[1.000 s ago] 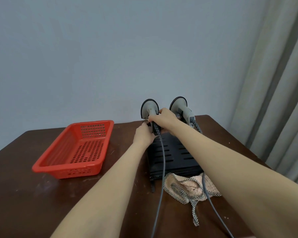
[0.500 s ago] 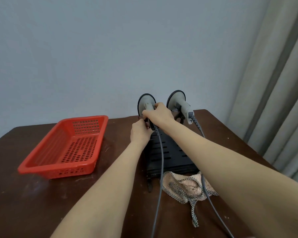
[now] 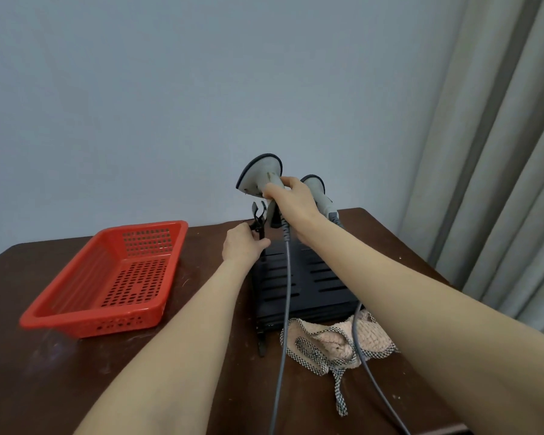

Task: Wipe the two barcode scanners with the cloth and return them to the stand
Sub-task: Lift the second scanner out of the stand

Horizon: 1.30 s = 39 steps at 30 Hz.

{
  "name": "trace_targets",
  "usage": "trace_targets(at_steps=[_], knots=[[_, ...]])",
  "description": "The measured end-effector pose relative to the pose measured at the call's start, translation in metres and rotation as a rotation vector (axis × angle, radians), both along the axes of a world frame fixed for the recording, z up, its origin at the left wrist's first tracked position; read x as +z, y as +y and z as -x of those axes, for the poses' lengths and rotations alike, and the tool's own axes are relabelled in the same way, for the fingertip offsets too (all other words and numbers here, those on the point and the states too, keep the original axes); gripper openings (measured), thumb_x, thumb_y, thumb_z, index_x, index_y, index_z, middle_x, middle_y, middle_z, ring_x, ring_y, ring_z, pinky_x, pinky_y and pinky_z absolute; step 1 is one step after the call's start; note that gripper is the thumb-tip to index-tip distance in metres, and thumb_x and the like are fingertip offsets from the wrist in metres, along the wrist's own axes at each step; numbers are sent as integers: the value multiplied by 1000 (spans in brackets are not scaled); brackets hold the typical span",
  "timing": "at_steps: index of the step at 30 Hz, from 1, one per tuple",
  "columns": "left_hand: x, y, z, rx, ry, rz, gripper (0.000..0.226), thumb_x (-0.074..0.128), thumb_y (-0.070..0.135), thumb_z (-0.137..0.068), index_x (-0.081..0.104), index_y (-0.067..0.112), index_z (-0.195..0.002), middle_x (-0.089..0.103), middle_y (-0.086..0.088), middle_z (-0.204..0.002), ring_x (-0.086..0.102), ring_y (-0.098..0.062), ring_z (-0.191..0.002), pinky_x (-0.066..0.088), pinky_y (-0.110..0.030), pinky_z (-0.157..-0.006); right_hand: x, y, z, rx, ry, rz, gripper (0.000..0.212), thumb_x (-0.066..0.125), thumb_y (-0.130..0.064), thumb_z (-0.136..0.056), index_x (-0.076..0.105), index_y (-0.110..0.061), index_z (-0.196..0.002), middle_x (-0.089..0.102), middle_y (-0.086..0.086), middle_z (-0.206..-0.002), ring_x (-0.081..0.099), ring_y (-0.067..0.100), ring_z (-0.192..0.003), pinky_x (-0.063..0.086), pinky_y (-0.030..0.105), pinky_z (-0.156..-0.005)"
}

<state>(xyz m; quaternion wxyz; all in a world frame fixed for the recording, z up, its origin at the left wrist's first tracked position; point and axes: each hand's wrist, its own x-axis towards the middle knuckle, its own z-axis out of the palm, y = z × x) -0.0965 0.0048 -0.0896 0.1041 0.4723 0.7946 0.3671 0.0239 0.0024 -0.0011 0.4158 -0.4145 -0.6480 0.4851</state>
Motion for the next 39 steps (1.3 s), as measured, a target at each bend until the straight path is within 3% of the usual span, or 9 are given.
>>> trace_targets(at_steps=[5, 9, 16, 18, 21, 24, 28, 33, 39], knots=[[11, -12, -2, -24, 111, 137, 45, 62, 30, -78, 52, 11, -117, 62, -9, -109, 58, -29, -100, 48, -34, -75, 5, -13, -27, 103, 111, 42, 14, 52, -17, -89, 56, -6, -95, 56, 6, -68, 53, 15, -60, 44, 21, -53], [24, -22, -7, -38, 142, 148, 37, 57, 18, -80, 49, 7, -115, 60, -15, -114, 55, -34, -105, 45, -36, -79, 6, -20, -45, 103, 262, 177, 12, 51, -11, -88, 52, -8, -77, 57, 10, -62, 53, 20, -58, 44, 27, -56], [63, -48, -21, 49, 175, -84, 28, 50, 14, -87, 58, 11, -113, 61, -8, -115, 55, -28, -110, 44, -34, -86, 3, -28, -78, 89, 453, 367, 6, 50, -14, -92, 53, -10, -95, 63, 11, -72, 60, 15, -62, 47, 29, -54], [74, -53, -30, 2, 78, -148, 21, 48, 21, -88, 65, 11, -95, 67, -3, -96, 62, -24, -94, 49, -32, -81, 0, -31, -87, 104, 500, 400, 8, 49, -14, -92, 54, -10, -96, 65, 10, -69, 60, 14, -59, 47, 26, -49], [88, -59, -55, -126, -340, -173, 31, 47, 27, -88, 69, 6, -87, 71, -7, -78, 65, -19, -67, 54, -30, -64, -5, -34, -101, 159, 555, 455, 18, 48, -18, -91, 55, -8, -105, 65, 8, -65, 55, 15, -54, 46, 25, -47], [98, -67, -79, -212, -544, -91, 40, 47, 39, -91, 67, 4, -94, 72, -11, -85, 68, -21, -73, 56, -30, -62, -10, -37, -112, 196, 612, 496, 31, 48, -19, -91, 53, -4, -118, 65, 7, -67, 55, 14, -54, 47, 24, -51], [100, -71, -98, -289, -674, -58, 42, 48, 44, -91, 63, 6, -103, 72, -12, -96, 69, -23, -87, 58, -34, -72, -16, -44, -125, 242, 687, 544, 38, 47, -17, -90, 50, 0, -124, 65, 9, -68, 56, 14, -54, 50, 22, -49], [102, -73, -118, -330, -785, -92, 36, 53, 37, -89, 62, 6, -106, 72, -13, -98, 70, -24, -90, 57, -41, -84, -23, -54, -139, 293, 685, 581, 28, 43, -16, -92, 55, 1, -111, 65, 10, -70, 58, 14, -54, 50, 20, -50], [97, -79, -136, -295, -800, -189, 13, 58, 22, -89, 60, 10, -84, 68, -9, -88, 66, -18, -75, 56, -33, -75, -31, -59, -151, 339, 540, 519, 29, 41, -11, -91, 55, -4, -115, 71, 10, -78, 60, 14, -60, 52, 25, -58]])
